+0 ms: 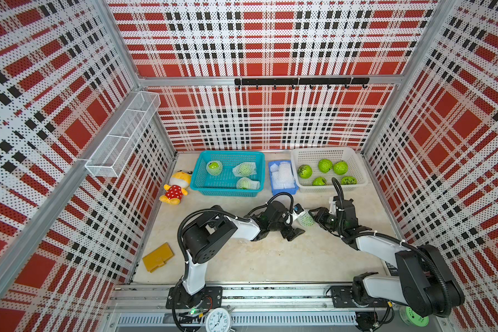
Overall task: Sleeve custard apples in foam nets
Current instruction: Put on the foam net on the custard apple.
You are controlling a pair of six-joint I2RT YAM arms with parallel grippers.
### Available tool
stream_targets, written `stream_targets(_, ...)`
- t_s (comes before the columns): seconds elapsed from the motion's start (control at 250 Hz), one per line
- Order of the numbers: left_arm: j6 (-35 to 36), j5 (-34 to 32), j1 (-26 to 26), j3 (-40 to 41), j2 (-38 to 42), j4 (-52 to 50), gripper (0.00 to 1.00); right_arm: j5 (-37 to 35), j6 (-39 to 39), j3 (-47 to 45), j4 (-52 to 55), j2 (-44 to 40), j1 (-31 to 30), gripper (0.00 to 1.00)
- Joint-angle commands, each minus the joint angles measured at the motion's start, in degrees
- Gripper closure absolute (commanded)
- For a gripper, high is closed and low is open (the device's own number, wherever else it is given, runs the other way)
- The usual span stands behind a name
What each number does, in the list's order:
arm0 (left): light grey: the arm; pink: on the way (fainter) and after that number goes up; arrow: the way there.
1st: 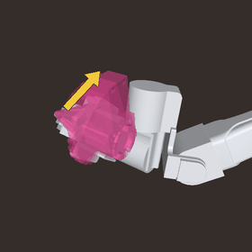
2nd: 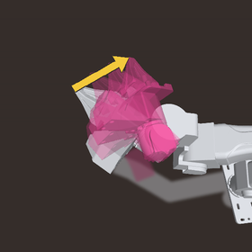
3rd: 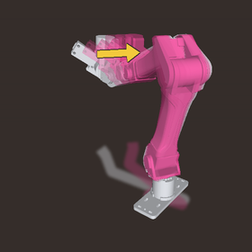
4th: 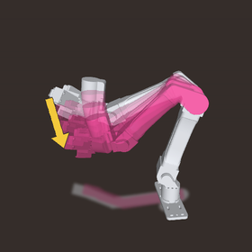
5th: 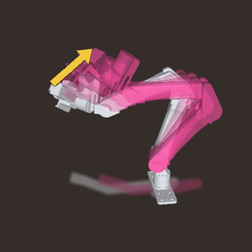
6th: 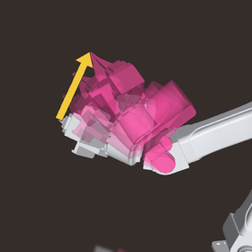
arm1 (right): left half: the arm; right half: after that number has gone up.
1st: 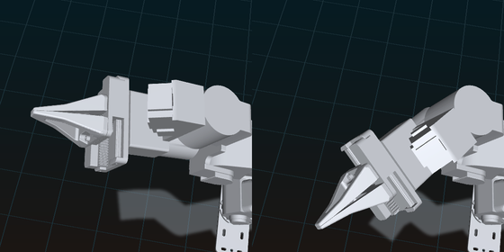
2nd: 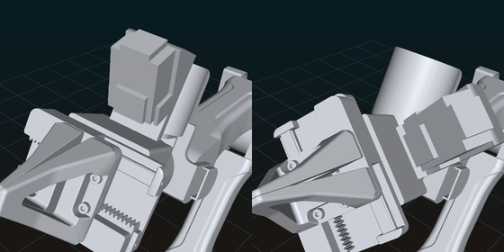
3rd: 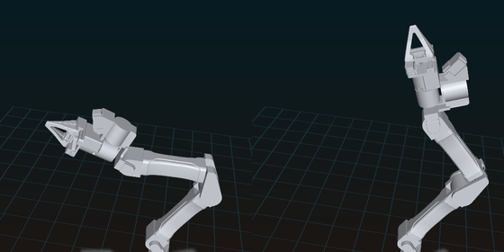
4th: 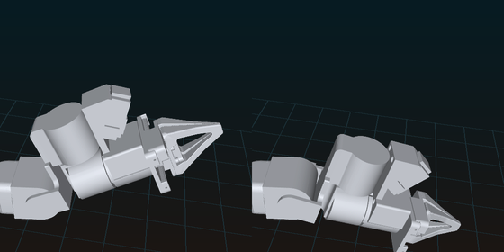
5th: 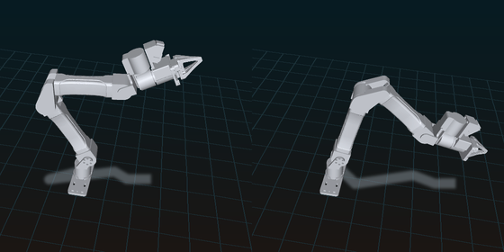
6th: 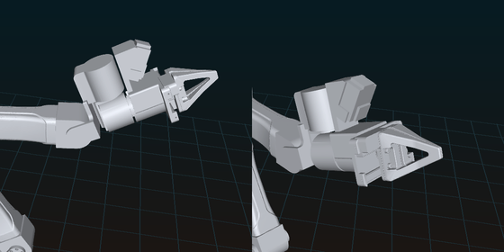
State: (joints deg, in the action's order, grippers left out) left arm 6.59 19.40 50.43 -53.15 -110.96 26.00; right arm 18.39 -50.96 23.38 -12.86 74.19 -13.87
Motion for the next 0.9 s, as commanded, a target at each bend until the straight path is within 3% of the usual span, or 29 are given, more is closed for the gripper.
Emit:
stream_targets(0.0, -1.7, 1.9, -0.4, -2.1, 0.0, 2.7, 0.17, -0.6, 1.2, 1.5, -1.3, 0.1, -0.2, 0.62)
stream_targets(0.248, -1.7, 1.7, -0.5, -3.4, -0.9, 2.6, 0.17, -1.7, 1.7, 2.2, -0.6, -0.6, 0.9, 0.51)
stream_targets(0.52, -1.8, 1.9, -0.4, -4.3, -1.9, 2.5, 0.18, -0.6, 2.2, 3.4, -1.5, 1.7, 1.5, 0.49)
stream_targets(0.692, -1.6, 1.4, -0.1, -5.3, -2.8, 2.3, 0.19, -0.4, 1.6, 2.7, -2.6, 2.5, 1.5, 0.55)
stream_targets(0.896, -1.6, 0.7, 0.5, -5.9, -3.6, 2.2, 0.19, -2.0, 1.6, 1.1, -2.5, 2.1, 1.6, 0.71)
